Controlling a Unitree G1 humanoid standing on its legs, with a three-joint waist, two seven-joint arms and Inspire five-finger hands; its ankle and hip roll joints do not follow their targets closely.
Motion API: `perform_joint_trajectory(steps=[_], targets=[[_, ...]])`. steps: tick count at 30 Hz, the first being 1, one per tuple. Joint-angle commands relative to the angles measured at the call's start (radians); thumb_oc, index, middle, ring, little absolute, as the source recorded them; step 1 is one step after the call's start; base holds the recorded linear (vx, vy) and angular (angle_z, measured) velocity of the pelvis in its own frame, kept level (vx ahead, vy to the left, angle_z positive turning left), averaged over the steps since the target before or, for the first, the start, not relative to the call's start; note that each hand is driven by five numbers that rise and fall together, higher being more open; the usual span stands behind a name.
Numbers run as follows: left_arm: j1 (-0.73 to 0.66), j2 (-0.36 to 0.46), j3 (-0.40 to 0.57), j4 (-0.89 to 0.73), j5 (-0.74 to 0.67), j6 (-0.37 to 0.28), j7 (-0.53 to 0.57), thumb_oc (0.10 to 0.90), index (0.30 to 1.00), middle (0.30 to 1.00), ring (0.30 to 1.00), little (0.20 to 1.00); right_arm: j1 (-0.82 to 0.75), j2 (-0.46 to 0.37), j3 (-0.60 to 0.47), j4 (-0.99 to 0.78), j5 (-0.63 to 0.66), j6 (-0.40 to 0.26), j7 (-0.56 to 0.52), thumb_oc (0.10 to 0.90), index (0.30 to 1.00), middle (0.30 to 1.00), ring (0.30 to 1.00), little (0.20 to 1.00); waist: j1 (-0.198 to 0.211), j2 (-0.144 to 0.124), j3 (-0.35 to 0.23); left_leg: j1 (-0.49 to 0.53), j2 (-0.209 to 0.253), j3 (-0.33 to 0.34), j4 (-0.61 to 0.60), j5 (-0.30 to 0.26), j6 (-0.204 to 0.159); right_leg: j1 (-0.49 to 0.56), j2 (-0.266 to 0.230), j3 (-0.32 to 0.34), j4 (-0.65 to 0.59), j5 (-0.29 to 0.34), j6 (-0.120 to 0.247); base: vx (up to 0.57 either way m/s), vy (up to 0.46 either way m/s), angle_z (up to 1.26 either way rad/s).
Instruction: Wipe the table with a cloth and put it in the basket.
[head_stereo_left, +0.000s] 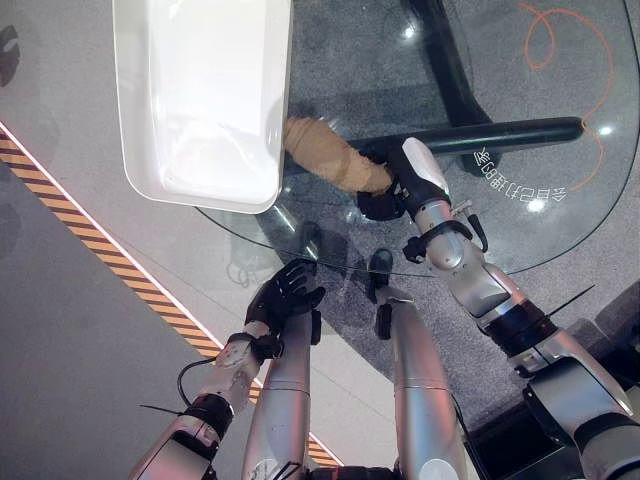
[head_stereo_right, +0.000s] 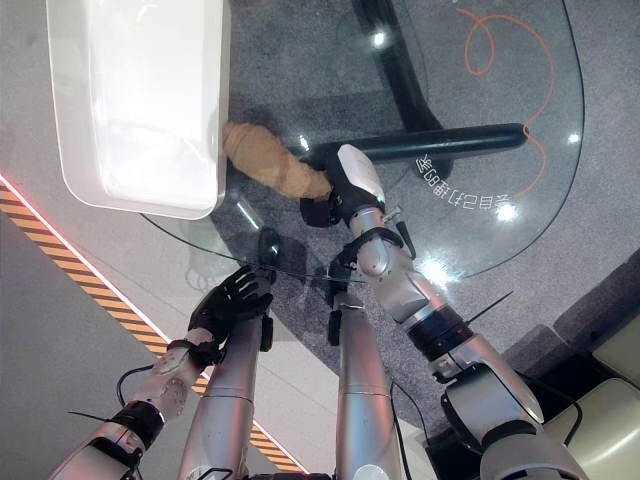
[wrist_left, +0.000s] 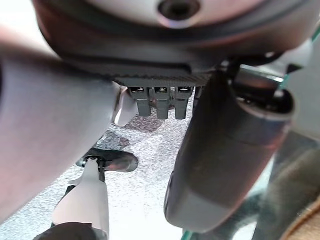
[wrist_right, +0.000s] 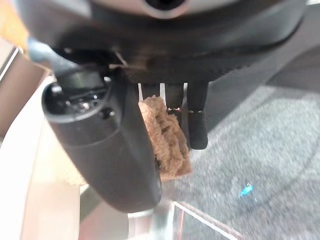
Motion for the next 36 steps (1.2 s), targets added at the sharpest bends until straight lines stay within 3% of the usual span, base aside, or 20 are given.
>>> perform_joint_trajectory(steps=[1,6,12,13,15,16,17,19,29,36], targets=[[0.114,-0.074,-0.087,-0.003,0.022,0.053,-0.028,0.800,0.900,0.900,0.900,0.900,0.062,-0.005,0.029,-0.122,-0.013,-0.071,-0.021,0.100,0.300,0.300,0.300,0.200,0.014,-0.010,-0.016,0.011,-0.059,0.111,0.150,-0.146,0.089,-0.016,0.045,0.031,-0.236,0.234,0.016,0.00,-0.006,0.05],[0.115,-0.075,-0.089,-0.002,0.017,0.049,-0.024,0.800,0.900,0.900,0.900,0.900,0.084,-0.009,-0.007,-0.087,-0.002,-0.101,-0.081,0.100,0.300,0.300,0.300,0.200,0.010,-0.008,-0.016,0.004,-0.058,0.111,0.155,-0.149,0.091,-0.022,0.043,0.033,-0.234,0.235,0.016,0.01,-0.007,0.11],[0.118,-0.075,-0.090,-0.009,0.023,0.055,-0.014,0.800,0.900,0.900,0.900,0.900,0.097,-0.016,-0.017,-0.103,-0.027,-0.079,0.004,0.100,0.300,0.300,0.300,0.200,0.006,-0.009,-0.016,0.004,-0.059,0.111,0.151,-0.148,0.091,-0.028,0.042,0.033,-0.231,0.239,0.020,0.01,-0.001,-0.01],[0.136,-0.074,-0.096,-0.010,0.021,0.056,-0.015,0.800,0.900,0.900,0.900,0.900,0.119,-0.018,-0.010,-0.108,-0.023,-0.074,0.006,0.100,0.300,0.300,0.300,0.200,0.009,-0.007,-0.016,0.037,-0.056,0.107,0.156,-0.178,0.089,0.001,0.046,0.034,-0.221,0.212,0.025,0.06,-0.004,-0.01],[0.119,-0.065,-0.087,-0.014,0.020,0.061,-0.019,0.800,0.900,0.900,0.900,0.900,0.111,-0.031,-0.013,-0.111,-0.009,-0.071,0.006,0.100,0.300,0.300,0.300,0.200,0.005,-0.009,-0.016,0.004,-0.058,0.113,0.151,-0.148,0.094,-0.030,0.042,0.031,-0.229,0.238,0.019,0.01,-0.008,0.04],[0.138,-0.065,-0.092,-0.014,0.020,0.061,-0.020,0.800,0.900,0.900,0.900,0.900,0.132,-0.030,-0.011,-0.112,-0.004,-0.072,0.002,0.100,0.300,0.300,0.300,0.200,0.008,-0.007,-0.016,0.036,-0.055,0.108,0.157,-0.178,0.091,0.000,0.046,0.033,-0.219,0.210,0.024,-0.04,-0.010,0.11],[0.118,-0.061,-0.086,-0.014,0.018,0.062,-0.020,0.800,0.900,0.900,0.900,0.900,0.120,-0.036,-0.018,-0.110,0.001,-0.077,-0.009,0.100,0.300,0.300,0.300,0.200,0.003,-0.009,-0.016,0.002,-0.057,0.115,0.154,-0.149,0.094,-0.031,0.041,0.031,-0.225,0.236,0.019,0.05,-0.006,0.09],[0.135,-0.062,-0.093,-0.013,0.017,0.064,-0.019,0.800,0.900,0.900,0.900,0.900,0.144,-0.031,-0.021,-0.105,0.001,-0.081,-0.029,0.100,0.300,0.300,0.300,0.200,0.006,-0.006,-0.016,0.037,-0.054,0.109,0.160,-0.180,0.090,0.001,0.046,0.034,-0.217,0.208,0.024,0.03,-0.008,0.07],[0.138,-0.069,-0.095,-0.011,0.017,0.058,-0.011,0.800,0.900,0.900,0.900,0.900,0.125,-0.027,-0.118,-0.035,0.007,-0.122,-0.248,0.100,0.300,0.300,0.300,0.200,0.005,-0.003,-0.016,0.033,-0.050,0.112,0.169,-0.188,0.093,-0.004,0.046,0.037,-0.209,0.208,0.024,0.00,-0.001,-0.01],[0.112,-0.068,-0.104,0.007,0.007,0.055,-0.011,0.800,0.900,0.900,0.900,0.900,-0.043,-0.104,-0.215,0.118,0.084,-0.107,-0.403,0.100,0.300,0.300,0.300,0.200,0.014,0.001,-0.016,0.000,-0.053,0.111,0.178,-0.175,0.098,-0.033,0.046,0.036,-0.211,0.236,0.020,-0.02,-0.008,0.00]])
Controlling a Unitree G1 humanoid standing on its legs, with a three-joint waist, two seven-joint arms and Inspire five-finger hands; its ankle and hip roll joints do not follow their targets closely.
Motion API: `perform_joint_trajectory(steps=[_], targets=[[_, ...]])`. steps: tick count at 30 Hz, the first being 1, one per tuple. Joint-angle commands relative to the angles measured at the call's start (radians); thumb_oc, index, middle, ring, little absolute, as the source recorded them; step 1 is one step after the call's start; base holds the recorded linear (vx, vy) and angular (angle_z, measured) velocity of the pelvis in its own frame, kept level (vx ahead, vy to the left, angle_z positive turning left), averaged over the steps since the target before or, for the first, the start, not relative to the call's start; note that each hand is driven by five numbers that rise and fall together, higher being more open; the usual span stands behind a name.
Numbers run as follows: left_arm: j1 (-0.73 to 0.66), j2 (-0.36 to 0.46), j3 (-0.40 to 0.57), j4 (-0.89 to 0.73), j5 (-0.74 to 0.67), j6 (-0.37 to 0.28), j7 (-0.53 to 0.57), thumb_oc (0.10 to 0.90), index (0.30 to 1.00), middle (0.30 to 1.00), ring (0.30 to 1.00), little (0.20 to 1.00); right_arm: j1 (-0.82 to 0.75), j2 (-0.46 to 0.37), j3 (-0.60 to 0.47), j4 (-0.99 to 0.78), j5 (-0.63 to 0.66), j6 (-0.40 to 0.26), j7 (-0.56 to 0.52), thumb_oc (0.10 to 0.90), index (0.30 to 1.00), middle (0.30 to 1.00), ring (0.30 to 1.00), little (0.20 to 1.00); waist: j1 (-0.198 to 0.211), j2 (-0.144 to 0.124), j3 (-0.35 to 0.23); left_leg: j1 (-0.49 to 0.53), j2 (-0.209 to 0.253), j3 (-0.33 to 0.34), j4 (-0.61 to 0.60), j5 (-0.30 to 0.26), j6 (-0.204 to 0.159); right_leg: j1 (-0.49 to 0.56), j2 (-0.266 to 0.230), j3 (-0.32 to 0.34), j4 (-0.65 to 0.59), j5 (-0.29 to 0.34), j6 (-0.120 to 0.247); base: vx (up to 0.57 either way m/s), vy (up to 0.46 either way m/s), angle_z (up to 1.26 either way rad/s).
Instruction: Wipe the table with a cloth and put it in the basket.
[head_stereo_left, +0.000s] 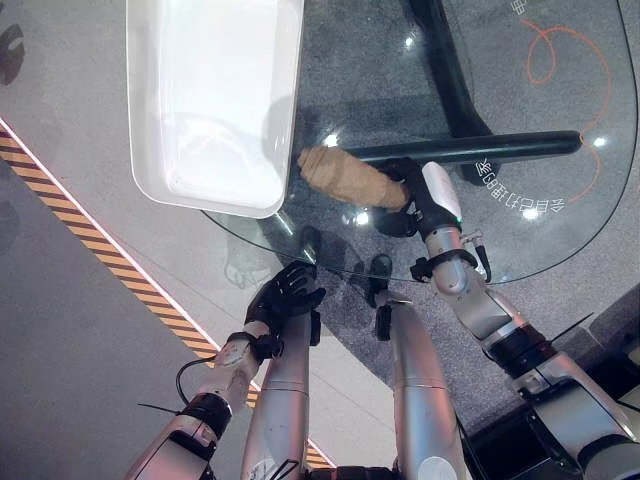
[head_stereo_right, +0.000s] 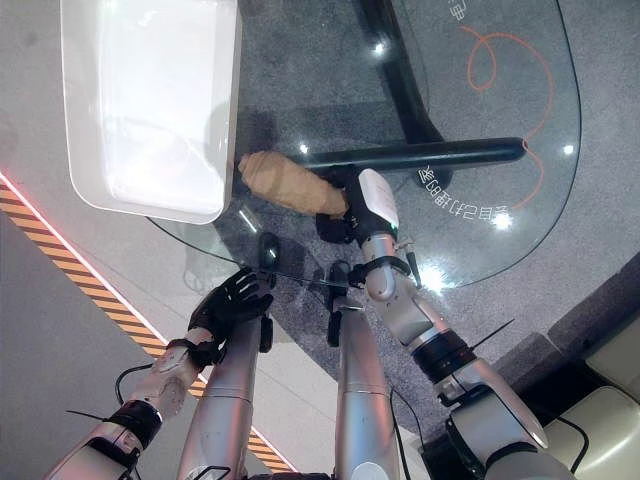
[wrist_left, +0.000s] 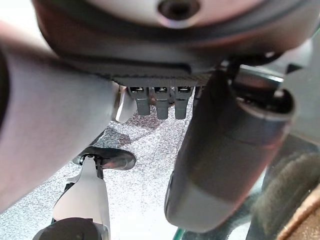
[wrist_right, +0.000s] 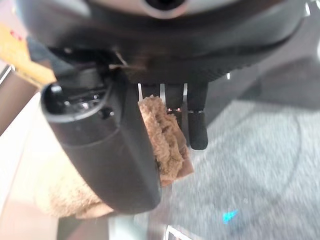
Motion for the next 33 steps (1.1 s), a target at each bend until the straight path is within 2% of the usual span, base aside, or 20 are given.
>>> perform_joint_trajectory(steps=[1,7,10,14,17,24,27,28,33], targets=[[0.112,-0.075,-0.102,0.028,0.006,0.029,-0.018,0.800,0.900,0.900,0.900,0.900,-0.078,-0.118,-0.178,0.035,0.071,-0.013,-0.190,0.100,0.300,0.300,0.300,0.200,0.021,0.013,-0.014,-0.007,-0.045,0.100,0.200,-0.216,0.098,-0.022,0.064,0.035,-0.238,0.251,0.013,0.00,0.000,0.00],[0.117,-0.071,-0.113,0.024,-0.004,0.022,-0.020,0.800,0.900,0.900,0.900,0.900,-0.124,-0.160,-0.207,0.106,0.137,-0.023,-0.273,0.100,0.300,0.300,0.300,0.200,0.025,0.020,-0.014,-0.006,-0.047,0.100,0.199,-0.220,0.099,-0.022,0.067,0.035,-0.243,0.251,0.012,0.00,0.002,-0.02],[0.121,-0.069,-0.119,0.014,-0.013,0.019,-0.016,0.800,0.900,0.900,0.900,0.900,-0.112,-0.175,-0.233,0.118,0.171,-0.037,-0.324,0.100,0.300,0.300,0.300,0.200,0.021,0.024,-0.014,-0.009,-0.048,0.103,0.197,-0.221,0.100,-0.025,0.068,0.038,-0.248,0.252,0.011,0.00,0.003,0.03],[0.123,-0.067,-0.120,0.011,-0.015,0.018,-0.016,0.800,0.900,0.900,0.900,0.900,-0.105,-0.181,-0.242,0.120,0.183,-0.041,-0.341,0.100,0.300,0.300,0.300,0.200,0.020,0.025,-0.014,-0.010,-0.048,0.104,0.197,-0.222,0.100,-0.025,0.068,0.039,-0.250,0.252,0.011,0.00,0.001,0.02],[0.130,-0.066,-0.121,0.010,-0.020,0.008,-0.021,0.800,0.900,0.900,0.900,0.900,-0.082,-0.194,-0.277,0.145,0.235,-0.058,-0.405,0.100,0.300,0.300,0.300,0.200,0.015,0.029,-0.014,-0.011,-0.048,0.109,0.194,-0.223,0.100,-0.026,0.067,0.043,-0.258,0.253,0.010,0.00,0.000,0.00],[0.133,-0.063,-0.129,0.001,-0.029,0.000,-0.014,0.800,0.900,0.900,0.900,0.900,-0.040,-0.201,-0.329,0.210,0.334,-0.119,-0.488,0.100,0.300,0.300,0.300,0.200,0.008,0.033,-0.014,-0.009,-0.047,0.115,0.188,-0.225,0.100,-0.022,0.068,0.049,-0.270,0.256,0.009,0.00,0.000,-0.01],[0.137,-0.060,-0.134,-0.005,-0.034,-0.004,-0.009,0.800,0.900,0.900,0.900,0.900,-0.013,-0.193,-0.354,0.236,0.380,-0.162,-0.525,0.100,0.300,0.300,0.300,0.200,0.005,0.034,-0.014,-0.007,-0.046,0.117,0.186,-0.224,0.100,-0.020,0.068,0.052,-0.273,0.258,0.008,0.00,0.000,0.00],[0.140,-0.057,-0.136,-0.014,-0.034,-0.002,-0.003,0.800,0.900,0.900,0.900,0.900,0.013,-0.184,-0.388,0.250,0.415,-0.195,-0.554,0.100,0.300,0.300,0.300,0.200,0.003,0.035,-0.014,-0.005,-0.046,0.118,0.183,-0.224,0.099,-0.017,0.069,0.054,-0.278,0.260,0.009,0.00,0.000,0.00],[0.138,-0.054,-0.141,-0.027,-0.035,0.000,0.007,0.800,0.900,0.900,0.900,0.900,0.037,-0.175,-0.417,0.263,0.425,-0.218,-0.599,0.100,0.300,0.300,0.300,0.200,-0.001,0.038,-0.014,-0.007,-0.047,0.120,0.179,-0.223,0.100,-0.018,0.068,0.055,-0.285,0.265,0.010,0.00,-0.012,-0.03]])
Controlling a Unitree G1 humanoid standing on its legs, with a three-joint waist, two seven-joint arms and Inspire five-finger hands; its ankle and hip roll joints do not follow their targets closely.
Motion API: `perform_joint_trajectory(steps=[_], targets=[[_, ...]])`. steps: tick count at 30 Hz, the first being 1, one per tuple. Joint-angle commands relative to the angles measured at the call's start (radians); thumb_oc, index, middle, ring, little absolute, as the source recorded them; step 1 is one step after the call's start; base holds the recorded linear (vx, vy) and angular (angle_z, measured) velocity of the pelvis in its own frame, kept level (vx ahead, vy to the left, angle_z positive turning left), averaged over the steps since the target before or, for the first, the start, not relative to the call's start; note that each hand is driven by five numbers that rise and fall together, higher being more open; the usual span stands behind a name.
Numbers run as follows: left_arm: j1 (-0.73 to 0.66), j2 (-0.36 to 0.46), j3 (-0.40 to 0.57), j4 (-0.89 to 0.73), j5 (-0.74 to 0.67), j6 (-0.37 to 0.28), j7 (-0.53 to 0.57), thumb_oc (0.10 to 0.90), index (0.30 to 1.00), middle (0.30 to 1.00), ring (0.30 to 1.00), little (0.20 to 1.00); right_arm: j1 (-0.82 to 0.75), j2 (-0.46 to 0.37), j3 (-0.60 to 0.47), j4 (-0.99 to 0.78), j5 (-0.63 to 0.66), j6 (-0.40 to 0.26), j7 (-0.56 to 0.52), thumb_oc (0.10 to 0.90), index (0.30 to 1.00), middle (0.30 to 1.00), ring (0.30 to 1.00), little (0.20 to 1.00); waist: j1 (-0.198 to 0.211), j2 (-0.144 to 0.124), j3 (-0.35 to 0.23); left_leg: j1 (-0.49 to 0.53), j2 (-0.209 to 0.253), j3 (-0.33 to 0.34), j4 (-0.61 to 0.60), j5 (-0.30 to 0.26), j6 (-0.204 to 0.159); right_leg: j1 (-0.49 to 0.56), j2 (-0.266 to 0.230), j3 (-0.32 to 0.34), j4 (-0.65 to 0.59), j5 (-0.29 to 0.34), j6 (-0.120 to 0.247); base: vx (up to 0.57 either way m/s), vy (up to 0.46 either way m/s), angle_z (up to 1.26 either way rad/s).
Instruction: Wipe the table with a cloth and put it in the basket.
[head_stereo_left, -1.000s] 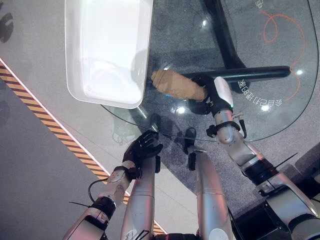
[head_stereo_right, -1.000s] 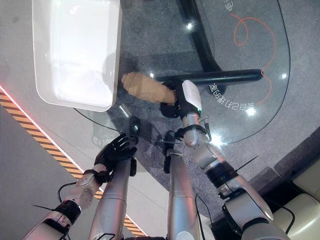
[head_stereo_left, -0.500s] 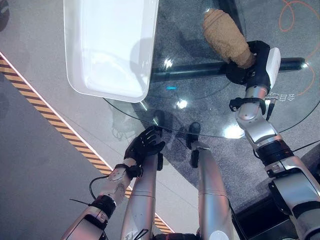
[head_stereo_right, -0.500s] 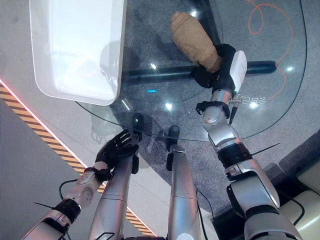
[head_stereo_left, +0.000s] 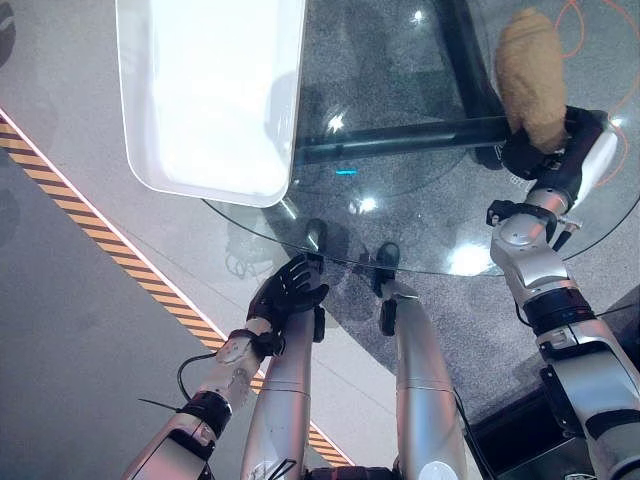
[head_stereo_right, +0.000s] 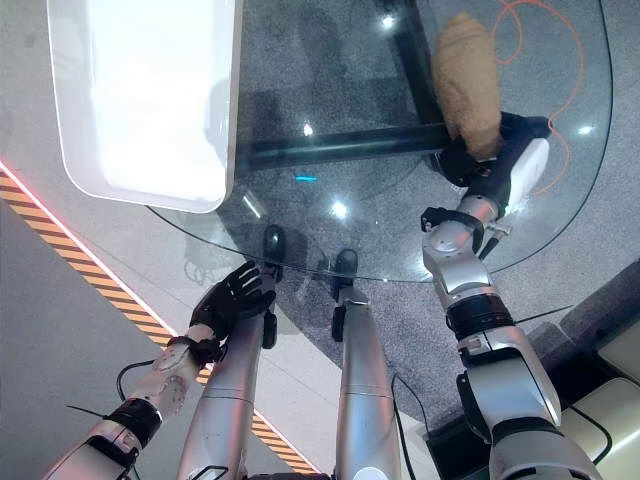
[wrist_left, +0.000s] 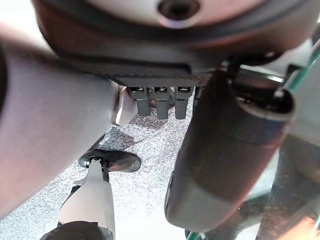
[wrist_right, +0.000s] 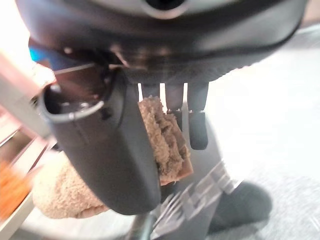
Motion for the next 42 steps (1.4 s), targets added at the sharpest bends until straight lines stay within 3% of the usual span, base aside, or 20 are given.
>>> perform_joint_trajectory(steps=[1,10,17,22,25,30,37,38,42], targets=[[0.141,-0.072,-0.087,-0.010,0.002,0.027,-0.001,0.800,0.900,0.900,0.900,0.900,0.057,-0.120,-0.093,-0.035,0.023,-0.077,-0.142,0.100,0.300,0.300,0.300,0.200,-0.001,0.040,-0.016,0.014,-0.032,0.065,0.178,-0.209,0.067,0.027,0.083,0.009,-0.260,0.241,-0.003,0.00,-0.007,-0.05],[0.137,-0.075,-0.093,-0.006,-0.003,0.030,-0.004,0.800,0.900,0.900,0.900,0.900,0.039,-0.117,-0.094,-0.039,0.007,-0.120,-0.144,0.100,0.300,0.300,0.300,0.200,0.000,0.045,-0.016,0.022,-0.034,0.062,0.170,-0.204,0.065,0.036,0.082,0.011,-0.267,0.241,-0.004,0.00,-0.002,-0.03],[0.130,-0.081,-0.094,0.000,-0.005,0.029,-0.005,0.800,0.900,0.900,0.900,0.900,-0.007,-0.104,-0.036,-0.124,-0.084,-0.106,-0.074,0.100,0.300,0.300,0.300,0.200,0.004,0.046,-0.016,0.018,-0.036,0.061,0.169,-0.200,0.065,0.031,0.083,0.009,-0.261,0.236,-0.006,0.00,0.000,0.00],[0.127,-0.098,-0.081,0.008,0.008,0.032,-0.010,0.800,0.900,0.900,0.900,0.900,-0.020,-0.075,0.012,-0.244,-0.213,-0.049,0.064,0.100,0.300,0.300,0.300,0.200,0.004,0.047,-0.016,0.014,-0.037,0.063,0.169,-0.196,0.063,0.023,0.084,0.008,-0.253,0.230,-0.007,0.00,0.000,0.00],[0.123,-0.112,-0.065,0.022,0.014,0.029,-0.017,0.800,0.900,0.900,0.900,0.900,-0.019,-0.047,0.068,-0.324,-0.283,0.008,0.209,0.100,0.300,0.300,0.300,0.200,0.002,0.046,-0.016,0.014,-0.034,0.068,0.167,-0.192,0.060,0.019,0.083,0.006,-0.249,0.225,-0.010,0.00,0.000,0.00],[0.129,-0.117,-0.041,0.036,0.021,0.014,-0.041,0.800,0.900,0.900,0.900,0.900,0.022,-0.005,0.140,-0.374,-0.334,0.022,0.382,0.100,0.300,0.300,0.300,0.200,0.001,0.043,-0.016,0.006,-0.031,0.074,0.169,-0.188,0.058,0.012,0.080,0.002,-0.245,0.218,-0.013,0.00,0.000,0.00],[0.137,-0.109,-0.017,0.043,0.022,0.002,-0.064,0.800,0.900,0.900,0.900,0.900,0.105,0.030,0.222,-0.408,-0.328,0.052,0.551,0.100,0.300,0.300,0.300,0.200,-0.004,0.033,-0.016,0.003,-0.029,0.077,0.168,-0.182,0.057,0.009,0.079,-0.004,-0.241,0.215,-0.015,0.01,0.000,0.00],[0.158,-0.108,-0.022,0.042,0.022,0.001,-0.066,0.800,0.900,0.900,0.900,0.900,0.136,0.036,0.232,-0.407,-0.323,0.048,0.561,0.100,0.300,0.300,0.300,0.200,0.000,0.034,-0.016,0.037,-0.026,0.071,0.173,-0.212,0.052,0.041,0.084,-0.003,-0.232,0.186,-0.010,0.05,-0.005,0.02],[0.160,-0.101,-0.016,0.029,0.019,0.004,-0.064,0.800,0.900,0.900,0.900,0.900,0.190,0.049,0.255,-0.399,-0.309,0.041,0.613,0.100,0.300,0.300,0.300,0.200,-0.004,0.032,-0.016,0.034,-0.025,0.073,0.174,-0.210,0.051,0.038,0.082,-0.005,-0.231,0.187,-0.008,0.01,-0.001,0.01]])
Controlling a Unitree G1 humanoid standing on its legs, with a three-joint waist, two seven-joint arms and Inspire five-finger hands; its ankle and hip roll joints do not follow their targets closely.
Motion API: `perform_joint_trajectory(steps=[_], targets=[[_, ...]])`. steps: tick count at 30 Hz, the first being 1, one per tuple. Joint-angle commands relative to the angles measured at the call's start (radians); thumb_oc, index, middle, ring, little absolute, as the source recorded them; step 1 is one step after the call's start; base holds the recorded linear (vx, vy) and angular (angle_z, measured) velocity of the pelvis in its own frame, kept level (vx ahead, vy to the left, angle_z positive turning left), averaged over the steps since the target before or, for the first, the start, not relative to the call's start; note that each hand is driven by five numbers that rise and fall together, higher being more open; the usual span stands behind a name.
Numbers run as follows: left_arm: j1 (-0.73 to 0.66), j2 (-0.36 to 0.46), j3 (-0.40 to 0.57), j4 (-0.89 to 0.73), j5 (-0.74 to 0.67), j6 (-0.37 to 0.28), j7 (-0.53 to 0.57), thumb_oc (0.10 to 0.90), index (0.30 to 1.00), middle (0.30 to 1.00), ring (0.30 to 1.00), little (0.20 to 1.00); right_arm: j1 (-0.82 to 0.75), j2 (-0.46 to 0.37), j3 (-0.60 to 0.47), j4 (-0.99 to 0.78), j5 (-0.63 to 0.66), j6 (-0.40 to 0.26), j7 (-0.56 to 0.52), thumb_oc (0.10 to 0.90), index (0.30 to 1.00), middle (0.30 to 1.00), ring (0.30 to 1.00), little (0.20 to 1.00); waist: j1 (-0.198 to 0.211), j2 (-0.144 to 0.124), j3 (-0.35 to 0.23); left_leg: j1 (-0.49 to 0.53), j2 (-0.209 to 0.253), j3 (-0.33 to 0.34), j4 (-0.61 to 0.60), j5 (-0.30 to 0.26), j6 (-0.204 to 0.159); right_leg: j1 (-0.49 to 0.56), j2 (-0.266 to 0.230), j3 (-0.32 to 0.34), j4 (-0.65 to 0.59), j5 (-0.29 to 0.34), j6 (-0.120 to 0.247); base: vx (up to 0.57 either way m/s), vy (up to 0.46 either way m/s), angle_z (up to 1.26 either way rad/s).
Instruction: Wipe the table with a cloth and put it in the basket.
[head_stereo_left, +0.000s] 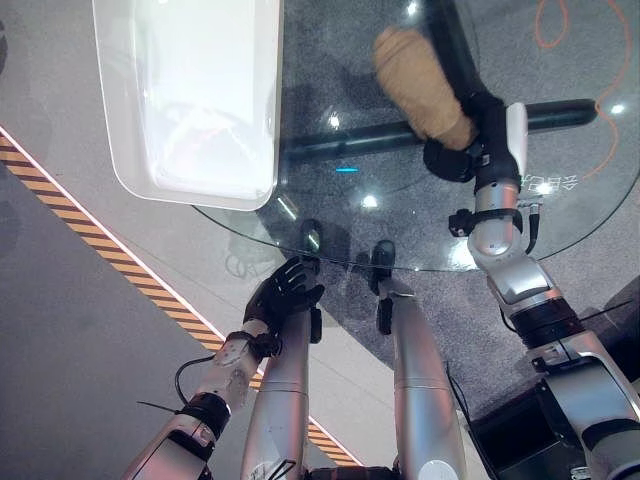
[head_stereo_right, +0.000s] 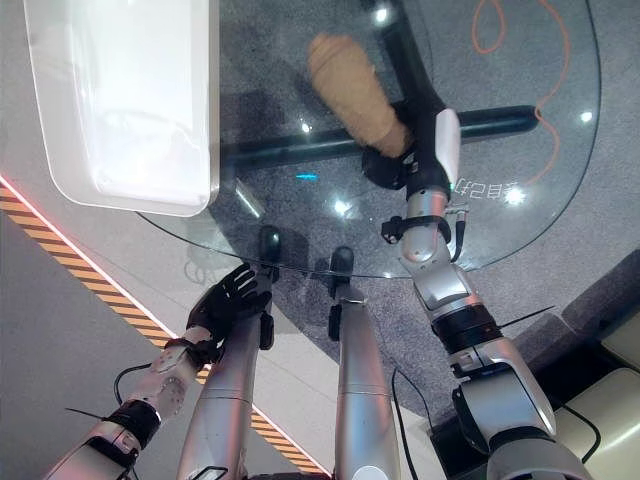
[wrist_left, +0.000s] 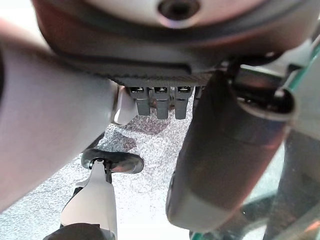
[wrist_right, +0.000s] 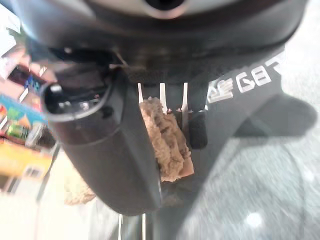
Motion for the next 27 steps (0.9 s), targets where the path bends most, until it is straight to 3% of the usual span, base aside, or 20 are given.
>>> perform_joint_trajectory(steps=[1,12,27], targets=[[0.146,-0.087,-0.044,-0.011,0.025,0.011,-0.049,0.800,0.900,0.900,0.900,0.900,0.132,0.016,0.092,-0.097,-0.012,-0.017,0.115,0.100,0.300,0.300,0.300,0.200,0.011,0.024,-0.016,-0.009,-0.042,0.071,0.206,-0.212,0.068,0.009,0.060,-0.003,-0.219,0.186,0.003,0.00,0.000,0.00],[0.151,-0.053,-0.040,-0.048,-0.019,0.006,-0.050,0.800,0.900,0.900,0.900,0.900,0.199,-0.023,0.143,-0.112,0.051,-0.133,0.316,0.100,0.300,0.300,0.300,0.200,0.009,0.020,-0.016,-0.010,-0.043,0.070,0.213,-0.208,0.066,0.006,0.054,-0.013,-0.209,0.188,0.008,0.00,0.000,0.00],[0.208,-0.062,0.030,-0.133,-0.253,-0.067,-0.131,0.800,0.900,0.900,0.900,0.900,0.266,0.005,0.057,-0.145,0.100,-0.218,0.235,0.100,0.300,0.300,0.300,0.200,0.013,0.028,-0.016,-0.003,-0.044,0.060,0.229,-0.220,0.071,0.010,0.051,-0.017,-0.188,0.178,0.005,0.00,0.000,0.00]])
